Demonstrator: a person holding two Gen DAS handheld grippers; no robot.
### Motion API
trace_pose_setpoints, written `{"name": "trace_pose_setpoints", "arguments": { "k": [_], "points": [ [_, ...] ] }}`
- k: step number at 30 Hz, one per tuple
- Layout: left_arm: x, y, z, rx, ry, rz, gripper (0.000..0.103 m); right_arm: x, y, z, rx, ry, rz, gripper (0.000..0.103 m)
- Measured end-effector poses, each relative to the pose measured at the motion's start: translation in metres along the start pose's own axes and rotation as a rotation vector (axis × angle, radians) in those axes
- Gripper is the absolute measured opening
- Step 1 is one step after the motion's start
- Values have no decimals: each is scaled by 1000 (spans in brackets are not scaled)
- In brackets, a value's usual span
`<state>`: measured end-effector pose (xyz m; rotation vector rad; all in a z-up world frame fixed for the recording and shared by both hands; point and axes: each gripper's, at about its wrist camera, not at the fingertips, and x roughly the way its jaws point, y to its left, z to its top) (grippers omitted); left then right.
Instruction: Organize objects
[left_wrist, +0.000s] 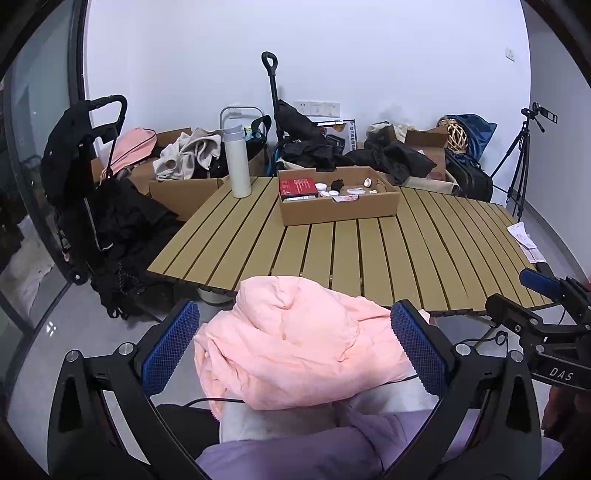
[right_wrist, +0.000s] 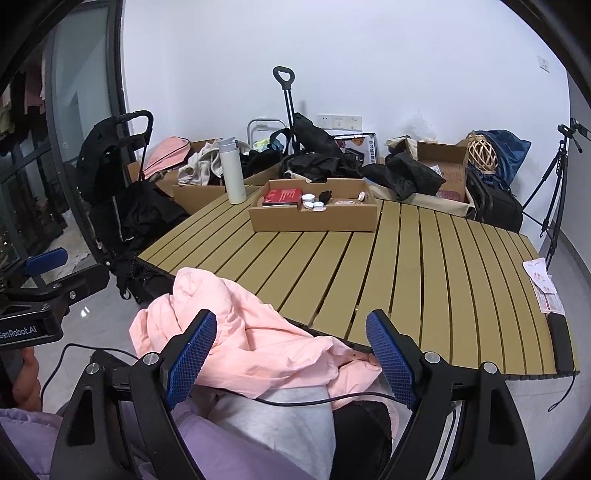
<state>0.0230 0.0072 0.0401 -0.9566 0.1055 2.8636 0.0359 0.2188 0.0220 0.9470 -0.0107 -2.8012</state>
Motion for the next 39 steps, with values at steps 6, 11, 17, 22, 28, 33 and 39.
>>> {"name": "trace_pose_setpoints", "arguments": {
  "k": [6,11,17,22,28,33,39],
  "points": [
    [-1,0,0,1,0,0,103,-2,-2,1,14,-3,-4,86],
    [-1,-1,0,1,1,-1,103,-3,-3,1,22,-7,-15,86],
    [-2,-1,0,2,-1,-1,103,-3,-1,2,17,-6,-13,86],
    [-2,0,-1,0,1,-1,103,-3,-1,2,16,-4,-12,86],
    [-2,1,-1,1,0,0,103,-3,-1,2,16,-6,-13,86],
    [-1,1,-1,0,4,2,103,-3,0,1,17,-5,-12,86],
    [9,-1,-3,1,66,-9,103,-1,1,0,20,8,-10,86]
  ]
}}
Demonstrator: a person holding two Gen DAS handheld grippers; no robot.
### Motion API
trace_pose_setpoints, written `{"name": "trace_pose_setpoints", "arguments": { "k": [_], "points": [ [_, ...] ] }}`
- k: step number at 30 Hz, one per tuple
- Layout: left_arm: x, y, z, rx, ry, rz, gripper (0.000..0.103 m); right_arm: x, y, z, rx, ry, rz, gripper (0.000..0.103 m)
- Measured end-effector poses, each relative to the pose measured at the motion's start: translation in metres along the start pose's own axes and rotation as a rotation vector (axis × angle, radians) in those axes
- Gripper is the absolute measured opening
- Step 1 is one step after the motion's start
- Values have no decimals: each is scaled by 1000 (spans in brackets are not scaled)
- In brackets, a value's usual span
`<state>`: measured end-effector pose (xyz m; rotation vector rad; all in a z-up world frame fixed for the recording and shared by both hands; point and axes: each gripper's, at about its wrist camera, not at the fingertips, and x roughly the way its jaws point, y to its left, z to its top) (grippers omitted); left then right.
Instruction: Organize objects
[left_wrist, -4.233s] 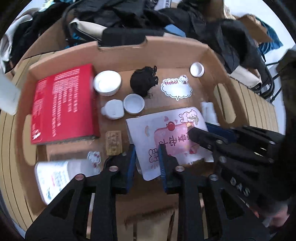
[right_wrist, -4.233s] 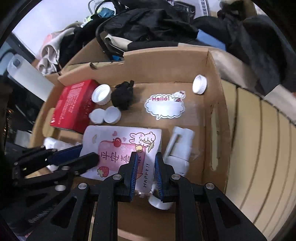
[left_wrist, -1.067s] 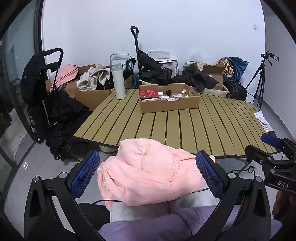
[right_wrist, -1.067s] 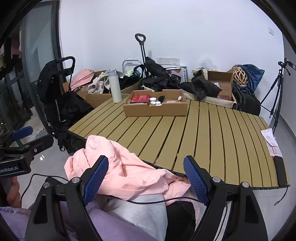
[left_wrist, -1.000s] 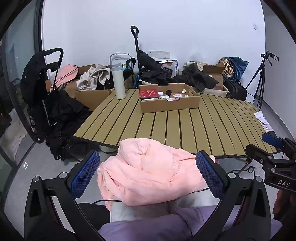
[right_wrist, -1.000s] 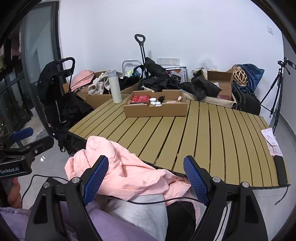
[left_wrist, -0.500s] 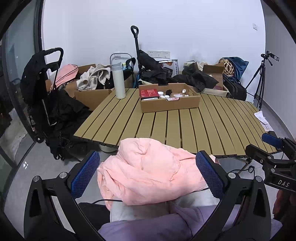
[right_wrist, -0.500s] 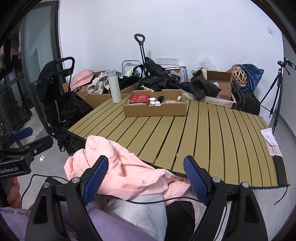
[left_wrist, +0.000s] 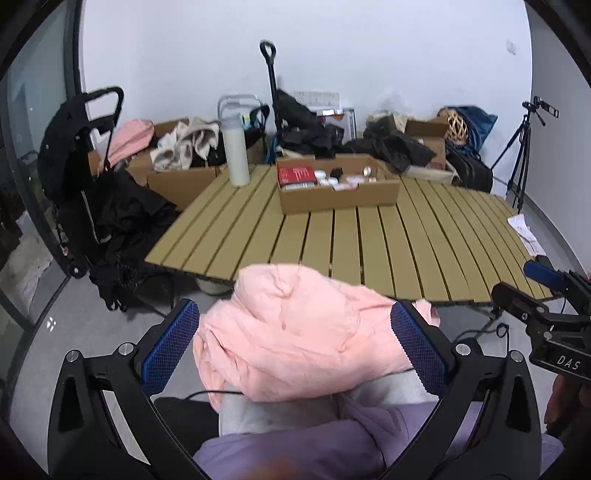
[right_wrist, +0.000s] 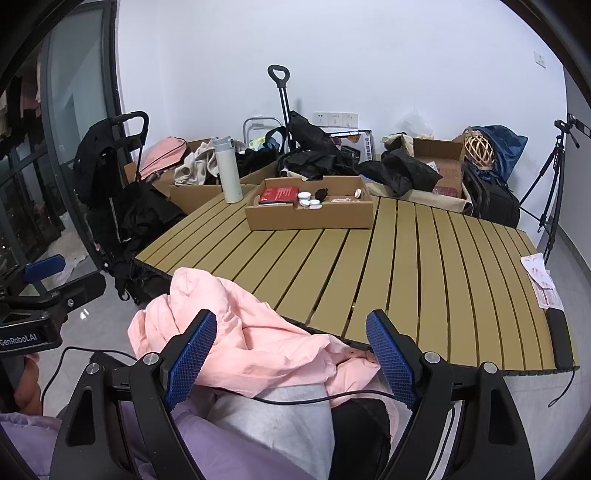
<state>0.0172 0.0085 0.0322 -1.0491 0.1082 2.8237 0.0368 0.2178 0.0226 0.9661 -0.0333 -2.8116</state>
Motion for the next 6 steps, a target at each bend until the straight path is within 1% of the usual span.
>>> {"name": "trace_pose_setpoints", "arguments": {
  "k": [4,6],
  "points": [
    [9,-2,-2,9,33,0,103,6,0,-1,5,19,7,86],
    [11,-4,-3,23,26,-25,103,11,-1,-3,7,36,2,86]
  ]
}}
